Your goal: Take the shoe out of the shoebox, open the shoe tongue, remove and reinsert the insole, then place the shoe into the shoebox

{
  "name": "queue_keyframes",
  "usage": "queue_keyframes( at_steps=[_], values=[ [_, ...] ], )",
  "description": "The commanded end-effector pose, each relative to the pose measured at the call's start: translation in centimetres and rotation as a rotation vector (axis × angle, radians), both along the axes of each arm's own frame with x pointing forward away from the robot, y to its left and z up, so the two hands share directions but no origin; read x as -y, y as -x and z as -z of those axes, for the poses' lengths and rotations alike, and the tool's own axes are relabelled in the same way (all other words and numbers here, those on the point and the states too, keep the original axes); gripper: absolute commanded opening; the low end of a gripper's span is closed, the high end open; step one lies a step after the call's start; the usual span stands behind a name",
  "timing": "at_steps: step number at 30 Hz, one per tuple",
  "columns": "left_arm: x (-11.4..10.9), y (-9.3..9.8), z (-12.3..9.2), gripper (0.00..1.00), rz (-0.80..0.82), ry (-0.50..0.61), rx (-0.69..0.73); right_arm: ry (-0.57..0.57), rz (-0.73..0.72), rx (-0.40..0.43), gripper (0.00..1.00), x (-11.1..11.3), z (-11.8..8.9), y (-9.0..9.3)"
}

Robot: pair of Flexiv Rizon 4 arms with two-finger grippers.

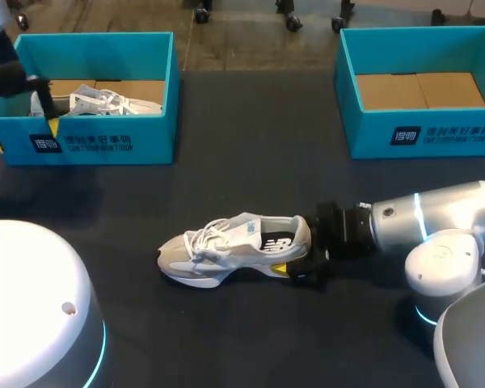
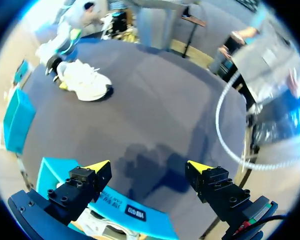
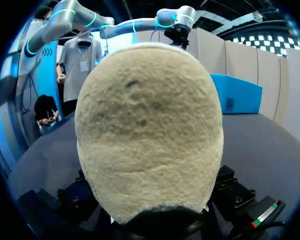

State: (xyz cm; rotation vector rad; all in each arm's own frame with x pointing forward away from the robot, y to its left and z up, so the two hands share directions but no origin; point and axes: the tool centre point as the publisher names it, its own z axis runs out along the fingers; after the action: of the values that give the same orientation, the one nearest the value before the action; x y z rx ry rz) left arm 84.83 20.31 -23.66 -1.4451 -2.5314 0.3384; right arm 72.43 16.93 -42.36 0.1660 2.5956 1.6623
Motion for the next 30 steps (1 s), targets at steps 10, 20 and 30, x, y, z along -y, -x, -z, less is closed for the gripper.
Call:
queue_keyframes(
  at_steps=[10,20,30],
  values=[
    [5.4,1.9,-1.3,1.00,-0.479,-0.158,0.109,0.003,0.001,0.000,0.00,-0.1,-0.1,0.1],
    [9.4,3.1,-1.5,1.00,-0.698,-0.263,0.158,0.003,0.001,0.000,0.00,-0.1,-0.1,0.1],
    [12.6,3.1,-1.3,1.00,-1.045,-0.306,0.194,0.003,0.001,0.000,0.00,-0.1,-0.1,0.1]
  ],
)
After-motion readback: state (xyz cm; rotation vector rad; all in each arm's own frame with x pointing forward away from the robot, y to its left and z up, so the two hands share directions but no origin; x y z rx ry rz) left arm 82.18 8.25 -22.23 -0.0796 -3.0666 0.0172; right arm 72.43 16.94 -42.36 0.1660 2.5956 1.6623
